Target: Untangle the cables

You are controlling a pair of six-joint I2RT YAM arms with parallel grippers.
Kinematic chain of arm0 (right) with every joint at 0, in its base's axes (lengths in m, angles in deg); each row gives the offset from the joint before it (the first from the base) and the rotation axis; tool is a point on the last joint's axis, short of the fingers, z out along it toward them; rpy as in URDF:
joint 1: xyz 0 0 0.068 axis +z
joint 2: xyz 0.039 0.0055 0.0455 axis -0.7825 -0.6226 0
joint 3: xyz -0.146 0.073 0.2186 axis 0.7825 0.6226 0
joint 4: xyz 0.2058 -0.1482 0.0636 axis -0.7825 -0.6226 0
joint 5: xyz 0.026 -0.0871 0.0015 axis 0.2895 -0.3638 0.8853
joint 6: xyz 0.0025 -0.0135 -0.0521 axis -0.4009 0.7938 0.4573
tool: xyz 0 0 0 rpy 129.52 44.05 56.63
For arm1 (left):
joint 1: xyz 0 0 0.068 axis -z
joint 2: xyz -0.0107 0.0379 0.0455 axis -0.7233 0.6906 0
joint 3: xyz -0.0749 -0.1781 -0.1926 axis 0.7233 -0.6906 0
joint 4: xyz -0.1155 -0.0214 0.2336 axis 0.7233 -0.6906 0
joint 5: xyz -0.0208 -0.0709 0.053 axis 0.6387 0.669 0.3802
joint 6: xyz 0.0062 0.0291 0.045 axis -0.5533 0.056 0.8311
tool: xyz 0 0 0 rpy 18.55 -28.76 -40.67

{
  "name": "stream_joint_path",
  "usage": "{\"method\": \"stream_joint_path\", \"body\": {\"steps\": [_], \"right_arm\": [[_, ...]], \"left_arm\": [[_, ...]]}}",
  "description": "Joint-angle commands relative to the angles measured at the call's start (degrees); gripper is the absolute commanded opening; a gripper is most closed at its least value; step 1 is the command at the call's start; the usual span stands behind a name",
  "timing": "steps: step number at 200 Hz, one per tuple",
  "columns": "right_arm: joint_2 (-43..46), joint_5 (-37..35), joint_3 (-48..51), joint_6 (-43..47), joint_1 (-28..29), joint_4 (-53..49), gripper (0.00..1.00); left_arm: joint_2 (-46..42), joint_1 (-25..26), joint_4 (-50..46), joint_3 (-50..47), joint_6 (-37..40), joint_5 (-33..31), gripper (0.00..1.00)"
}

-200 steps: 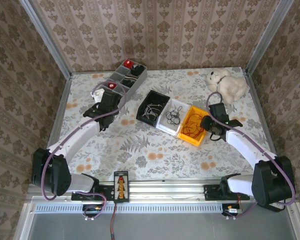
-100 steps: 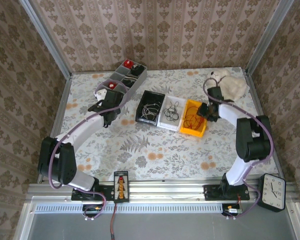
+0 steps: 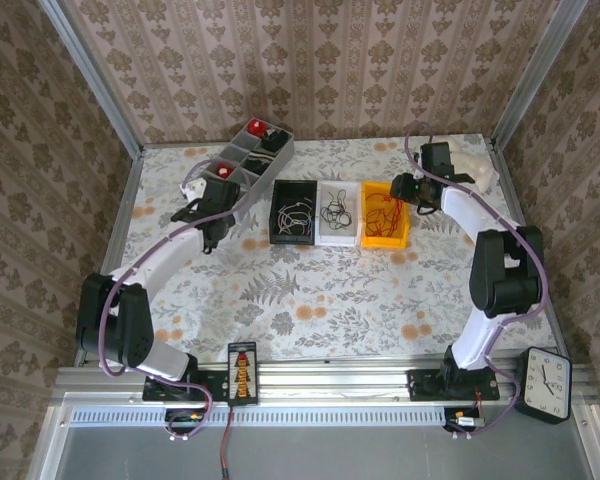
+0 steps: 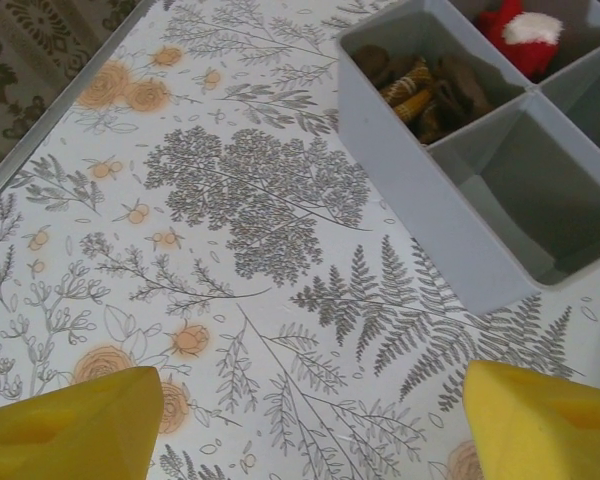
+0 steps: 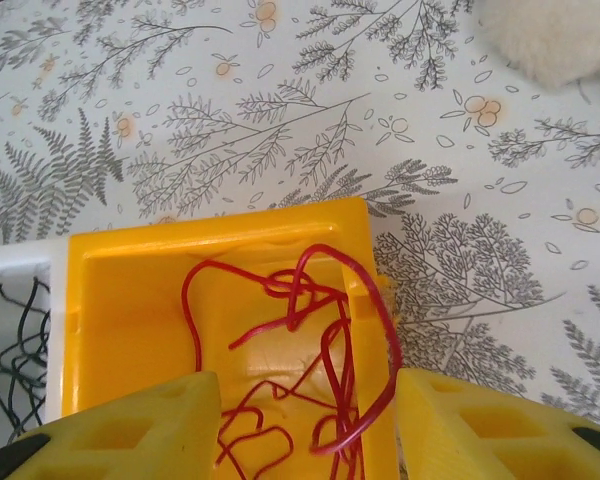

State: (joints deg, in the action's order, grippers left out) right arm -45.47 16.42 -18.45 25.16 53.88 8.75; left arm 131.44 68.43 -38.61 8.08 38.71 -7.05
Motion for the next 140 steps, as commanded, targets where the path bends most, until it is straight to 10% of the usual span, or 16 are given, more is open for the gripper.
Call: {"method": "stream_joint_path", "body": {"steps": [1, 31, 79, 140], "right_arm": [[5.94, -3.54, 4.43, 4.32, -0.26, -0.22, 0.51], [14.31, -5.62, 13.63, 4.86, -0.55, 6.69, 0.52], [27.89, -14.98, 34.15, 7.99, -0.48, 25.45, 0.63], [22.06, -25.76, 47.43, 11.89, -0.46, 52.84, 0.74]], "left_arm": [[-3.07, -0.56, -2.21, -1.85, -0.80, -3.49, 0.80], [-7.05, -0.71, -2.45, -5.73, -0.49, -8.49, 1.00], [-17.48, -0.90, 8.22, -19.19, 12.60, -16.19, 1.00], [-19.52, -4.98, 21.79, -25.83, 25.47, -15.85, 1.00]]}}
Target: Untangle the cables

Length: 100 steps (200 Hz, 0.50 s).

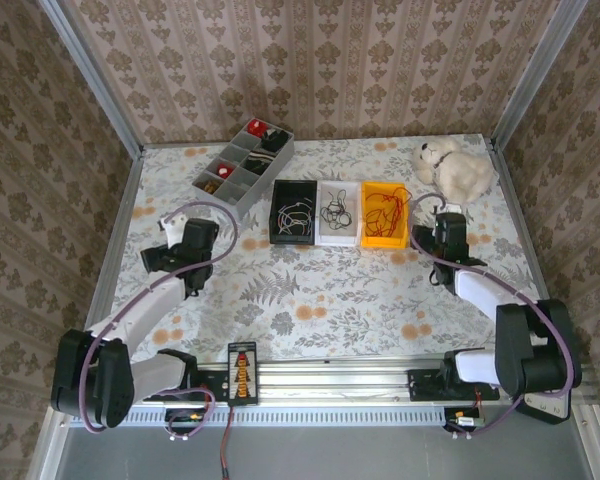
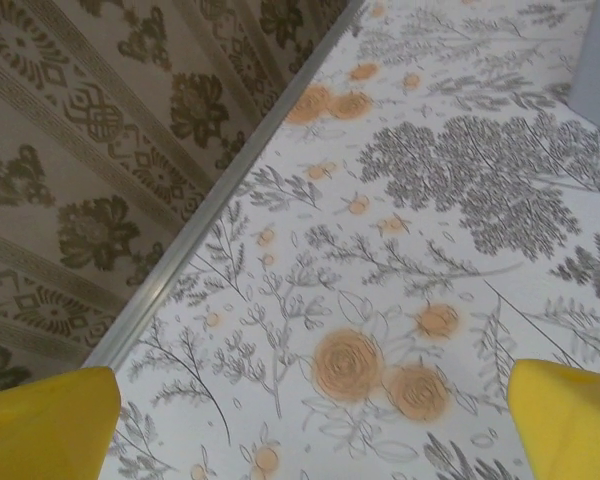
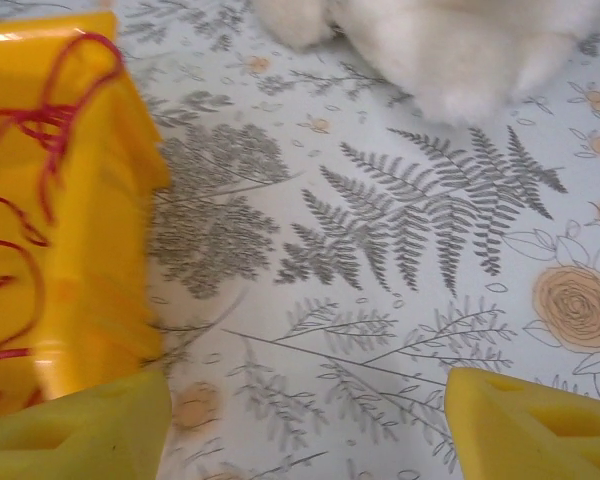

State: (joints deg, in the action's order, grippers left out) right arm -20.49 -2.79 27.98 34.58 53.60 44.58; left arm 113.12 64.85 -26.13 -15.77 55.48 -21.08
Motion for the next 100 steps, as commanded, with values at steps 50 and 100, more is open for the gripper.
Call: {"method": "stream_joint_path", "body": {"steps": [50, 100], "right_arm": [[-12.33, 10.35, 5.71, 7.71, -1.62, 35.31, 1.00], [-11.28, 10.28, 5.35, 7.74, -1.40, 32.70, 1.00]], "left_arm": [[-1.32, -5.72, 19.42, -11.69, 11.31, 1.40, 1.00], [3.76, -13.42, 39.29, -14.08, 16.35, 20.53, 1.00]]}}
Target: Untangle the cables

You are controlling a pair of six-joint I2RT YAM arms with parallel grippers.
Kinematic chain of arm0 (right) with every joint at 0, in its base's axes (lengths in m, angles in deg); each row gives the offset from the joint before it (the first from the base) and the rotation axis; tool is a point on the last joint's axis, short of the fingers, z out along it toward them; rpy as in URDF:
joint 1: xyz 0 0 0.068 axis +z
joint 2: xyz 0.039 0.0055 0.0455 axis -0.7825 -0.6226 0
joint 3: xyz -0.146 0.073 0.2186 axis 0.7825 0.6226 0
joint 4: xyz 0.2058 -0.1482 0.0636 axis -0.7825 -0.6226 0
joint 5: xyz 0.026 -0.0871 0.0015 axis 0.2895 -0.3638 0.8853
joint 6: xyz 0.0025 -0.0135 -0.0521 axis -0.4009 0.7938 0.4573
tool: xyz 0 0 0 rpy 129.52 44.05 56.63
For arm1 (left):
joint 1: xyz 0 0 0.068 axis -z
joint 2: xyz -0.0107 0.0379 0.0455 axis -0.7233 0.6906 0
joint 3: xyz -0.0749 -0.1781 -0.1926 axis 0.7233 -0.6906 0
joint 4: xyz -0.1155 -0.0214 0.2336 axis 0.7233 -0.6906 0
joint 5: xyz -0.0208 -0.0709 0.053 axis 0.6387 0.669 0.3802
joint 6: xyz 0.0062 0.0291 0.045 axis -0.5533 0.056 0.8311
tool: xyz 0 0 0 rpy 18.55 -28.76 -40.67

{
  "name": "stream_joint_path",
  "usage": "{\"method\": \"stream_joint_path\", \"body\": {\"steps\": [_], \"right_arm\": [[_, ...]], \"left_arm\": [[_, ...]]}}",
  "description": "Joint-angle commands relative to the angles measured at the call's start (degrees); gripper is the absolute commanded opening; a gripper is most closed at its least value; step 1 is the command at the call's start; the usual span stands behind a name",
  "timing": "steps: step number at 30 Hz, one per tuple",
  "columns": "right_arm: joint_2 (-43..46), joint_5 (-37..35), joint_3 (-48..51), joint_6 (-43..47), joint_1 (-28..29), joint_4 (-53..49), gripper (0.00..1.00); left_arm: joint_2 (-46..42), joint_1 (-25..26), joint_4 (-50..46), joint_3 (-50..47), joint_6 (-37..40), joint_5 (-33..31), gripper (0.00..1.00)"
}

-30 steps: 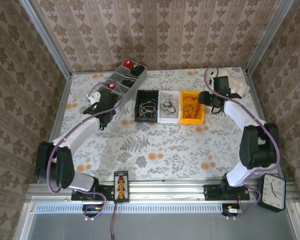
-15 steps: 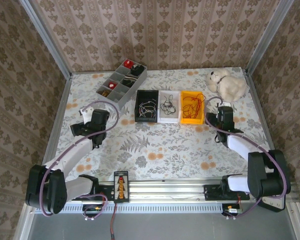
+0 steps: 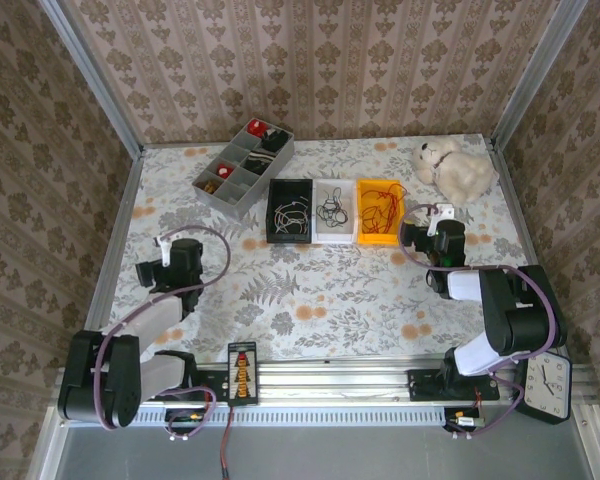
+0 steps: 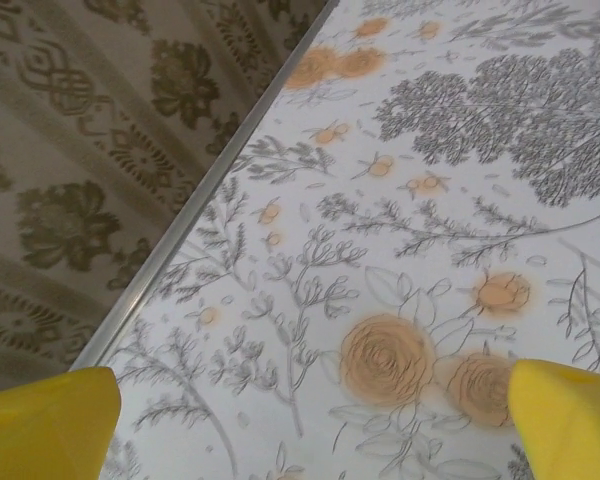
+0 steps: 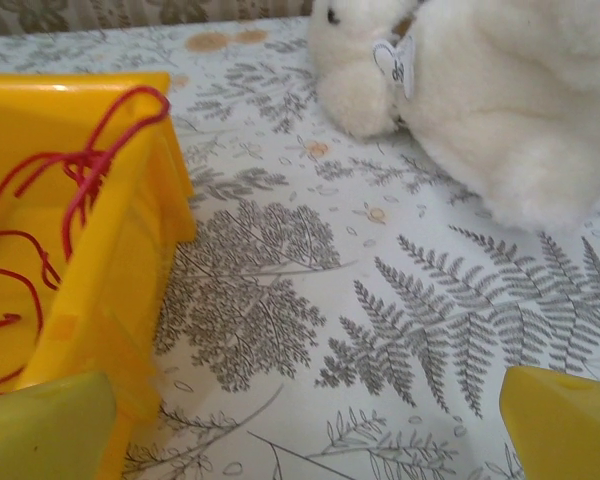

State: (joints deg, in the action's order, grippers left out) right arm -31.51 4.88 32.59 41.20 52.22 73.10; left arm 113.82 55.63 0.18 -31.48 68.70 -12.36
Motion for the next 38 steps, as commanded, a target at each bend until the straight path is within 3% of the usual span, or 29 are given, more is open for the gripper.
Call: {"method": "stream_joint_path", "body": {"steps": [1, 7, 8, 9, 11, 14, 17, 18, 19, 20, 22, 23, 38], "right_arm": [[-0.29, 2.62, 0.75, 1.12, -0.02, 4.29, 1.00], [-0.15, 2.57, 0.65, 1.12, -0.03, 3.84, 1.00], [-0.24, 2.56, 0.67, 1.12, -0.01, 3.96, 1.00], [-0.15, 2.56, 0.66, 1.12, 0.02, 3.87, 1.00], [-0.28, 2.54, 0.63, 1.12, -0.03, 3.92, 1.00], [-0.24, 2.55, 0.65, 1.12, -0.03, 3.87, 1.00], [-0.23, 2.54, 0.67, 1.12, -0.03, 3.95, 1.00], [-0.18, 2.57, 0.67, 1.16, -0.03, 3.96, 1.00], [-0.14, 2.59, 0.67, 1.12, -0.03, 3.96, 1.00], [-0.30, 2.64, 0.60, 1.11, -0.03, 3.84, 1.00], [-0.23, 2.66, 0.61, 1.11, -0.03, 3.87, 1.00], [-0.18, 2.57, 0.67, 1.12, -0.03, 3.89, 1.00], [-0.26, 2.98, 0.58, 1.12, -0.12, 3.70, 1.00]], "left_arm": [[3.30, -4.38, 13.19, 1.76, 3.06, 12.09, 1.00], [14.68, -8.22, 27.58, 3.89, 3.72, 16.61, 1.00], [17.06, -7.90, 30.63, 4.26, 5.26, 16.09, 1.00], [16.44, -6.37, 25.69, 5.87, 5.19, 15.93, 1.00], [18.28, -3.83, 32.83, 4.09, 10.16, 15.73, 1.00], [19.29, -2.32, 34.92, 3.66, 12.46, 17.49, 1.00], [19.95, -6.72, 33.11, 4.08, 9.79, 28.15, 1.00], [20.88, -7.53, 35.92, 2.47, 9.64, 31.37, 1.00], [23.22, -7.60, 43.38, 0.90, 10.79, 29.89, 1.00], [21.12, -7.79, 37.39, 1.90, 9.00, 30.41, 1.00], [22.43, -7.81, 41.02, 1.44, 10.31, 30.05, 1.00], [21.42, -7.80, 37.86, 1.95, 9.32, 30.34, 1.00], [21.99, -7.66, 39.39, 1.77, 9.98, 29.78, 1.00]]}}
